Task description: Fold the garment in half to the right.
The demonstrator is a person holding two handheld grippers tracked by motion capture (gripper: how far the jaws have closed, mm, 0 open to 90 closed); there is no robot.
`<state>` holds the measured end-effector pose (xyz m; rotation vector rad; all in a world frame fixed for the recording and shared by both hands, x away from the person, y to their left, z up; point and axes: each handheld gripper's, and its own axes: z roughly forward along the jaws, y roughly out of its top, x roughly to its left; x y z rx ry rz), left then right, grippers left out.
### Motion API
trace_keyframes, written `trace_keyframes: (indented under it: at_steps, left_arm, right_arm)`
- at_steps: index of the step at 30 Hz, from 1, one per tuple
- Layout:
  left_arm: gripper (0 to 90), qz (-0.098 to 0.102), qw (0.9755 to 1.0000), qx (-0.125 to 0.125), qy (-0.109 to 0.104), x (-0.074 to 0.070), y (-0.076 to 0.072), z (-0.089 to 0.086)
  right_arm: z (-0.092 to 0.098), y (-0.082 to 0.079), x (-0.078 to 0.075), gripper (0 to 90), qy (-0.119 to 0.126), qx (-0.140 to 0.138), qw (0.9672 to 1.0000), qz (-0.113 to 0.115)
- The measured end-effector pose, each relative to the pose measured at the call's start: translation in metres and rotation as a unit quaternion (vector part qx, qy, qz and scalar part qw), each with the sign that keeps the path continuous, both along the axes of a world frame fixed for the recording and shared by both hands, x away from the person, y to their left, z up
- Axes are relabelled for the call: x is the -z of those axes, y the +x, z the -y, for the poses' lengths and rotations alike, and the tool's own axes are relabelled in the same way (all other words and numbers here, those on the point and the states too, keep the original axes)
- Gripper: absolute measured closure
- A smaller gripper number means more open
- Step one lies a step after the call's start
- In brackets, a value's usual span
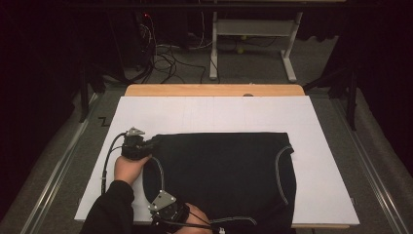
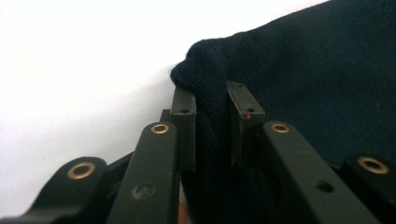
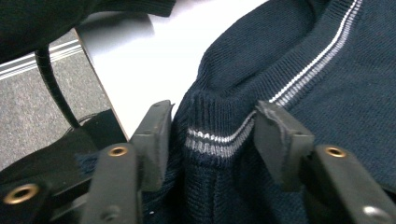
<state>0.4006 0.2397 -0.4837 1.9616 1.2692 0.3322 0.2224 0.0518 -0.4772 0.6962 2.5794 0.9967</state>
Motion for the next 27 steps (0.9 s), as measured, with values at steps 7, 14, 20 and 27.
trace_keyframes:
  at_steps: [7, 14, 20, 27]
  left_arm:
    - [70.9, -0.002, 1.0, 0.0, -0.002, 0.0, 0.0, 0.0]
    - [70.6, -0.005, 1.0, -0.002, -0.008, 0.0, 0.001, -0.002]
    - [70.6, -0.005, 1.0, -0.003, -0.008, 0.0, 0.001, -0.002]
    - [70.6, -0.007, 0.9999, -0.003, -0.013, 0.001, 0.001, -0.003]
  right_arm:
    - [0.006, 0.005, -0.001, 66.6, 0.003, -0.004, 1.0, -0.001]
    - [0.009, 0.009, -0.002, 70.6, 0.008, -0.012, 0.9998, -0.013]
    - [0.012, 0.008, -0.004, 72.8, 0.014, -0.013, 0.9998, -0.01]
    - [0.017, 0.006, -0.009, 74.2, 0.037, -0.011, 0.9993, 0.001]
